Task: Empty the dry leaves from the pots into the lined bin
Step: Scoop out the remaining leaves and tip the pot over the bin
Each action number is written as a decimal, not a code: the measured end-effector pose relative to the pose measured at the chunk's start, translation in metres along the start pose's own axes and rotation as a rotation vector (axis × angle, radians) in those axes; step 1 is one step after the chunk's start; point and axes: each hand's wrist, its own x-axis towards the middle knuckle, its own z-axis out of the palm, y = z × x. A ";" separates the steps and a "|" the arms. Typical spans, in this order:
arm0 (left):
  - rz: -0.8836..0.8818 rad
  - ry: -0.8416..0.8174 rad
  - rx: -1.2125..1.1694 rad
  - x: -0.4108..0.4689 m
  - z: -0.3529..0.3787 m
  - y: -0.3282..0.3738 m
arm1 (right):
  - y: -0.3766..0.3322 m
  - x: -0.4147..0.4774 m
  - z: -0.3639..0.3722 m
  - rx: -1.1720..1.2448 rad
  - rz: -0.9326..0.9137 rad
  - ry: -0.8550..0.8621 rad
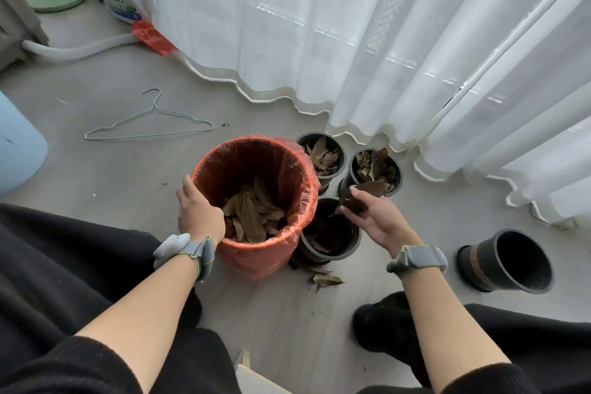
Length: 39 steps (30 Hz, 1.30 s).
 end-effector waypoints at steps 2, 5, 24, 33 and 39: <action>0.002 -0.001 -0.003 -0.001 0.000 0.000 | -0.017 -0.013 0.013 0.080 -0.084 -0.066; -0.005 -0.006 -0.005 -0.001 0.000 0.001 | -0.033 -0.033 0.042 0.055 -0.205 -0.181; -0.076 0.118 -0.136 0.028 -0.015 -0.005 | 0.029 0.049 0.013 -1.190 -0.335 0.086; -0.070 0.193 -0.070 0.031 -0.002 0.001 | 0.094 0.100 0.013 -1.842 -0.142 -0.044; -0.068 0.212 -0.071 0.033 -0.004 -0.003 | 0.112 0.131 0.017 -2.128 -0.056 -0.168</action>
